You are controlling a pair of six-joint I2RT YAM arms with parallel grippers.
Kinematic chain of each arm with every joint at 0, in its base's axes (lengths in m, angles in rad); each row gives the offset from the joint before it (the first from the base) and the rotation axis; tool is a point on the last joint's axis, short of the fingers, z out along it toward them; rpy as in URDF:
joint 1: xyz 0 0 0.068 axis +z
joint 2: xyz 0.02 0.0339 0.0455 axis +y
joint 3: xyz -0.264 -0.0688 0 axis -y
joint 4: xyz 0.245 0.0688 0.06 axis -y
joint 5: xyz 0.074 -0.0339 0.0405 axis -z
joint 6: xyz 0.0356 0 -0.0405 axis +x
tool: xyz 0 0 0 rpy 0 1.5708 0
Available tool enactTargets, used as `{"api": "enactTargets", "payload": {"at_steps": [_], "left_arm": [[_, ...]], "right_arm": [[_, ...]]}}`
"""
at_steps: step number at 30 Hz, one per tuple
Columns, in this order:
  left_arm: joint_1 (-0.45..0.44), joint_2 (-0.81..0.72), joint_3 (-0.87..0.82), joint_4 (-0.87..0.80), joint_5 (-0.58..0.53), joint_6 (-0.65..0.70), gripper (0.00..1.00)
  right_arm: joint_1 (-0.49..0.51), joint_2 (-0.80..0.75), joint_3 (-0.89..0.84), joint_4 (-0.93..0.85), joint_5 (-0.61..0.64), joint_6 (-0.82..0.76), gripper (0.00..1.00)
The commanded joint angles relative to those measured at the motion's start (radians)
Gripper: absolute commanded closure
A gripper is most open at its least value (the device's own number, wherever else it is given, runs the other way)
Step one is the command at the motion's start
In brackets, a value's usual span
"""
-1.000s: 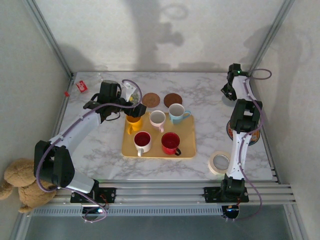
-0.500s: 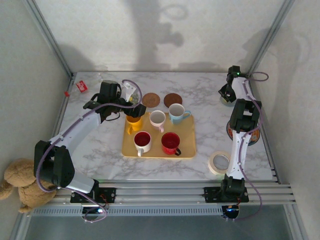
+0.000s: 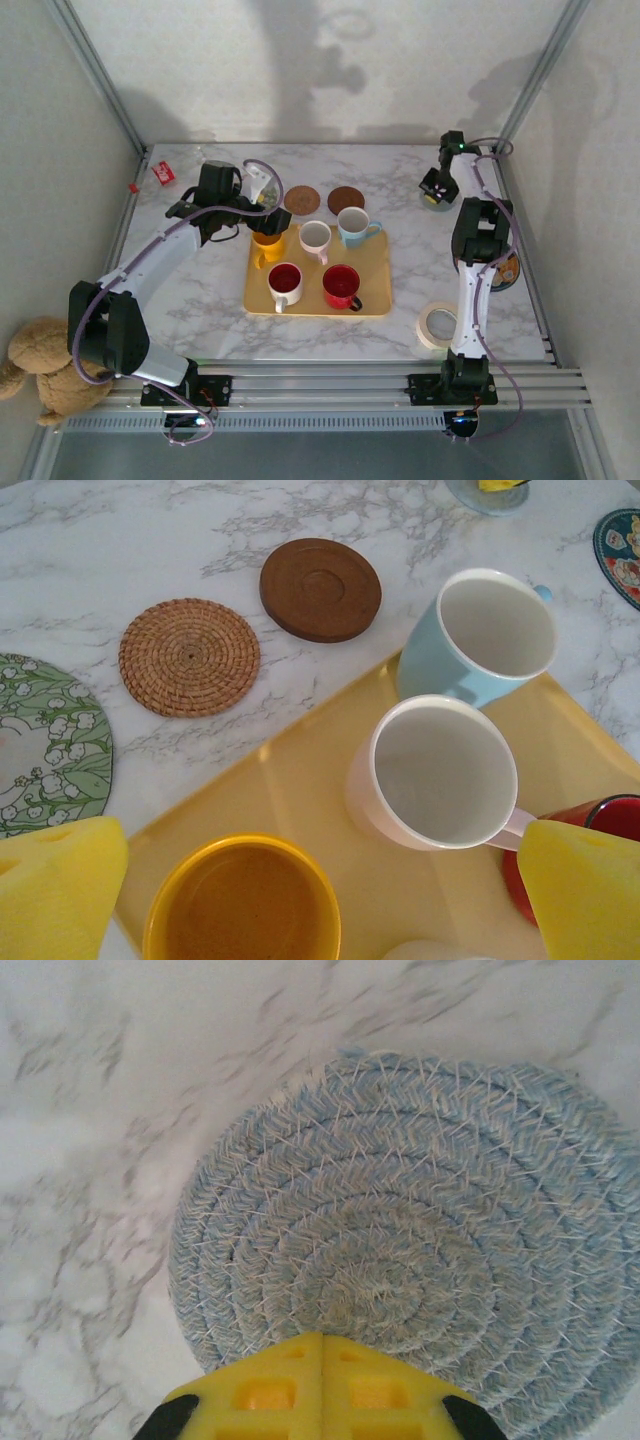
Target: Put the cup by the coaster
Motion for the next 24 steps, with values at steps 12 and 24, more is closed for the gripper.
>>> {"api": "enactTargets", "payload": {"at_steps": [12, 24], "left_arm": [[0.026, -0.004, 0.001, -0.006, -0.007, 0.01, 0.0], [0.028, -0.007, 0.015, 0.019, -0.005, -0.015, 0.01]], "right_arm": [[0.115, -0.008, -0.076, -0.047, -0.17, -0.091, 1.0], [0.173, -0.015, -0.084, -0.054, -0.181, -0.132, 1.0]]}}
